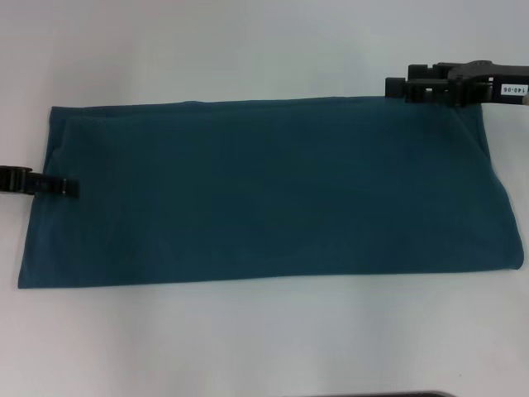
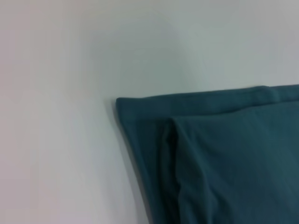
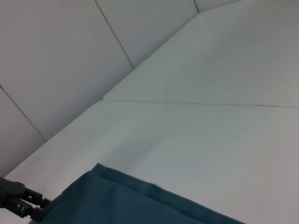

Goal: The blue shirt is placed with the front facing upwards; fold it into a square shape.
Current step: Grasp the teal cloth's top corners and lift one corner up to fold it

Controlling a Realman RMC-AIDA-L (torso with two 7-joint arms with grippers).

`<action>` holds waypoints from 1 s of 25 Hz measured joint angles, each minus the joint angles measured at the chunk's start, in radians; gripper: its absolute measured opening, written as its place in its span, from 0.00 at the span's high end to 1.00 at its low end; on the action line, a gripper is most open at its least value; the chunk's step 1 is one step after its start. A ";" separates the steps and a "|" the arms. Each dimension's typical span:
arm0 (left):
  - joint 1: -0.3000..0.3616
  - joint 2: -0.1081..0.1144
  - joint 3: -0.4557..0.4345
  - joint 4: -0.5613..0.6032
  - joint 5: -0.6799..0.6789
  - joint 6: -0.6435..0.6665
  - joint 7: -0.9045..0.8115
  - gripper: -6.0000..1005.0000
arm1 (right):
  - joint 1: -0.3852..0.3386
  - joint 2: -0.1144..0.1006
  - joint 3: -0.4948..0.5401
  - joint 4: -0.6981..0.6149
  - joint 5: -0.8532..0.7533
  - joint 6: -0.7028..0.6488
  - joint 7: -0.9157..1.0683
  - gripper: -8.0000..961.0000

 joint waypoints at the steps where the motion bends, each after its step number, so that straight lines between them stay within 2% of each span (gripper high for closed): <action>1: 0.000 -0.001 0.000 0.000 0.001 -0.001 0.000 0.12 | 0.000 0.000 0.000 0.000 0.001 0.000 0.000 0.19; 12: -0.023 -0.004 0.013 0.037 -0.002 -0.008 0.012 0.12 | 0.000 0.000 0.000 0.000 0.010 0.000 0.000 0.19; 25: -0.036 -0.017 0.020 0.016 -0.021 0.041 0.022 0.12 | 0.000 0.000 0.000 0.000 0.011 0.000 0.000 0.19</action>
